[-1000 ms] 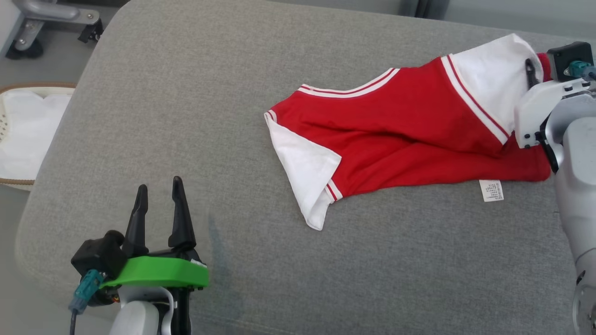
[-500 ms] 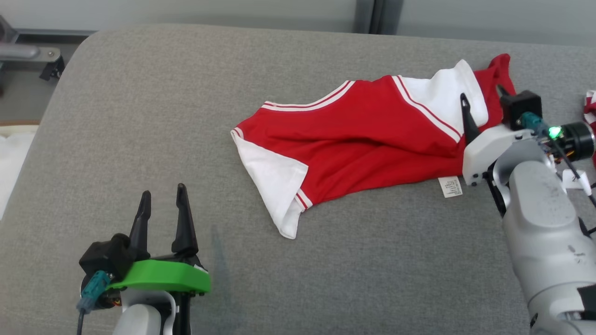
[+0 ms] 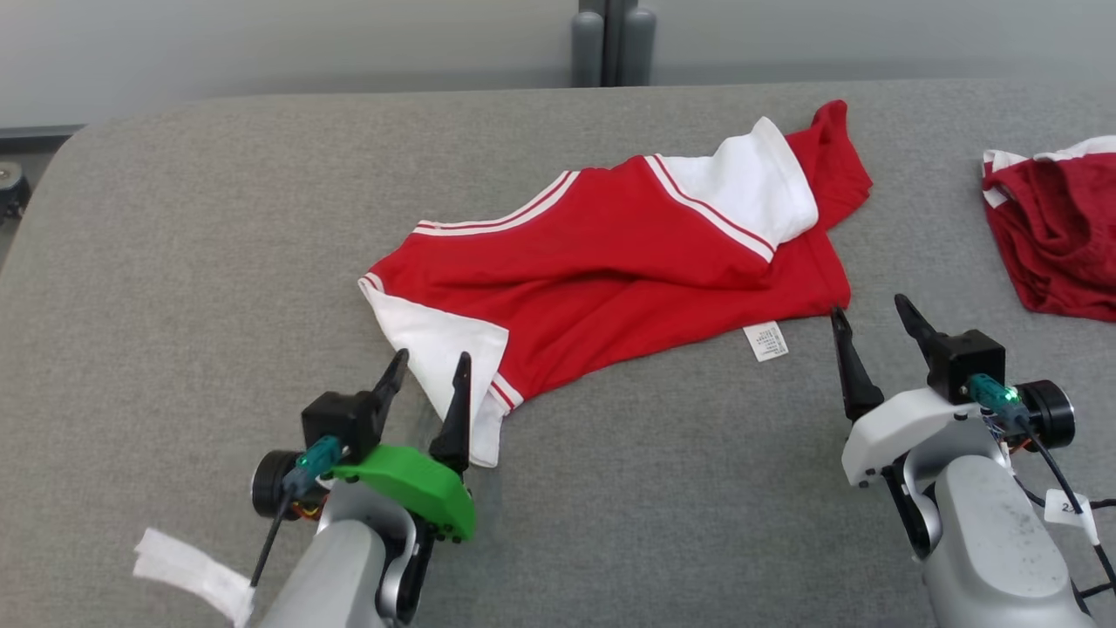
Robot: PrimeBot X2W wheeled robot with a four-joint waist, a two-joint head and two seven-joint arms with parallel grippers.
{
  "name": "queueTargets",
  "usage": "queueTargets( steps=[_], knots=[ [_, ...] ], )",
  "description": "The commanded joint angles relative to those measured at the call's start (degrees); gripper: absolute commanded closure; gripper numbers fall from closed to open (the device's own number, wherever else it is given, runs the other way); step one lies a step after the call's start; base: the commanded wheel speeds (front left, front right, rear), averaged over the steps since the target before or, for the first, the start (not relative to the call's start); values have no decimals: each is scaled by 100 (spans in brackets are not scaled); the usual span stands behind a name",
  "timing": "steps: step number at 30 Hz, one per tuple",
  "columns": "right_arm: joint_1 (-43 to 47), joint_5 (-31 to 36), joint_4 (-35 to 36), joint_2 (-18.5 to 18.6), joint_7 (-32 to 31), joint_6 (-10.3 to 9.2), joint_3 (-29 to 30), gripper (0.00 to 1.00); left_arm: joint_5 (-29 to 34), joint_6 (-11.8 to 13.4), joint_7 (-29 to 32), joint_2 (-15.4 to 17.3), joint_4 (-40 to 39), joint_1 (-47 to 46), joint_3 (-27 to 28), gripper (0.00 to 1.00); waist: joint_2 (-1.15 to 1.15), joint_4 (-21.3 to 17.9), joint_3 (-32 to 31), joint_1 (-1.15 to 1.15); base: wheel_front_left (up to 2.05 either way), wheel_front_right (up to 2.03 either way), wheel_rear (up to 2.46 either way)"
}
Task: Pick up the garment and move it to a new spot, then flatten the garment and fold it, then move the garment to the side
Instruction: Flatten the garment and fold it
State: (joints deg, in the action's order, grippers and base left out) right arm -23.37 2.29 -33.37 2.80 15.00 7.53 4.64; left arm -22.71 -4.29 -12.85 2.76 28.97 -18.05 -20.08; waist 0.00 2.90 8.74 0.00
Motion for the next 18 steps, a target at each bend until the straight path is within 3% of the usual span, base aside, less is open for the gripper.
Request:
queueTargets(
  steps=[1, 9, 18],
  knots=[
    [107, -71, 101, 20, 25, -9, -47, 0, -17, -5, 55, 26, 196, -237, -108, 0, 0, -148, 91, 0, 0, 0, 0],
    [219, -148, 342, 21, 22, -9, -131, 0, -497, 206, 398, 29, 1397, -1076, -707, 0, 0, -392, 323, 0, 0, 0, 0],
    [79, -179, 421, 20, 21, -9, -156, 0, -1138, 429, 329, 27, 2317, -1703, -1078, 0, 0, -545, 493, 0, 0, 0, 0]
  ],
)
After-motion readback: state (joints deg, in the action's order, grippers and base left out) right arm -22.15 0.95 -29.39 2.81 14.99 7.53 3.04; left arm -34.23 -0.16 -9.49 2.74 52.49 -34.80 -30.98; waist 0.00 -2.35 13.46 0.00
